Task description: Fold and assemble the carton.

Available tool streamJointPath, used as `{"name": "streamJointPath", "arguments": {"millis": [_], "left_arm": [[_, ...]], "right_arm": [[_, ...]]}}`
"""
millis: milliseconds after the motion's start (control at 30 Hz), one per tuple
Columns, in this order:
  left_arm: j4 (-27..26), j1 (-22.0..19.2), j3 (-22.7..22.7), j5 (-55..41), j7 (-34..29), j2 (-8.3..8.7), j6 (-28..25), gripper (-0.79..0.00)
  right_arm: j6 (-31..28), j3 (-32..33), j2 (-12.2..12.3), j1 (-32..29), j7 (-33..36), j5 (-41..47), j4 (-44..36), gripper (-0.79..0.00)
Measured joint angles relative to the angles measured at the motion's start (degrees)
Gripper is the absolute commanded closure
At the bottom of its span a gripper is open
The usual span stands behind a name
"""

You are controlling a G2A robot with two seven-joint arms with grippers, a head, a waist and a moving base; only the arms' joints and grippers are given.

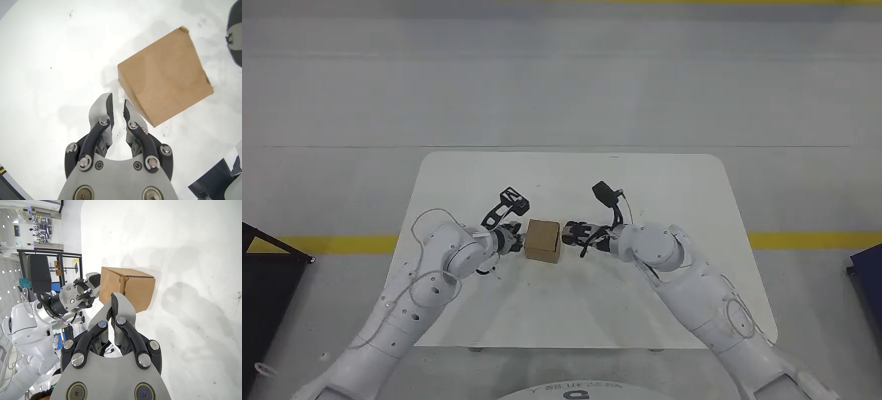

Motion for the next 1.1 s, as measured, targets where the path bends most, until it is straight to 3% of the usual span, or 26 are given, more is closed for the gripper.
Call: {"name": "streamJointPath", "arguments": {"millis": [300, 400, 433, 467, 500, 600, 667, 800, 967, 1100], "left_arm": [[2.26, -3.3, 2.71, -8.29, 2.23, -1.73, -0.84, -0.277], [2.79, -3.7, 1.9, -7.12, 3.35, -1.63, 0.04, -0.397], [2.74, -3.58, 1.21, -7.01, 3.74, -1.48, 0.22, -0.459], [2.43, -3.23, 0.01, -6.94, 4.19, -1.2, 0.35, -0.576], [2.01, -2.83, -1.08, -7.02, 4.47, -0.93, 0.34, -0.628], [-0.34, -0.65, -5.79, -8.18, 4.85, 0.23, -0.45, -0.625], [-2.77, 1.45, -9.8, -9.48, 5.08, 1.14, -1.34, -0.785], [-6.23, 4.49, -16.0, -11.04, 5.56, 2.19, -2.4, -0.785], [-5.98, 4.32, -15.0, -10.97, 5.54, 2.14, -2.36, -0.785], [-5.99, 4.32, -15.04, -10.97, 5.54, 2.15, -2.36, -0.785]], "right_arm": [[-1.93, 4.38, 0.95, -3.26, -0.28, 1.73, -1.91, 0.0], [-2.29, 5.78, 1.26, -4.34, -0.15, 2.15, -2.7, 0.0], [-2.38, 6.08, 1.34, -4.58, 0.03, 2.23, -2.91, 0.0], [-2.5, 6.37, 1.44, -4.83, 0.29, 2.26, -3.15, 0.0], [-2.58, 6.47, 1.49, -4.95, 0.48, 2.23, -3.27, 0.0], [-2.22, 5.73, 1.53, -4.67, 1.19, 1.13, -3.14, 0.0], [-1.06, 4.44, 1.36, -3.61, 1.42, 0.17, -2.32, 0.0], [1.6, 1.77, 0.81, -0.8, 1.37, -1.01, 0.34, 0.0], [3.96, 0.61, 0.43, 1.34, 0.71, -1.25, 2.41, 0.0], [2.07, 4.59, 1.09, -0.3, 0.4, 1.19, 1.14, -0.003]]}}
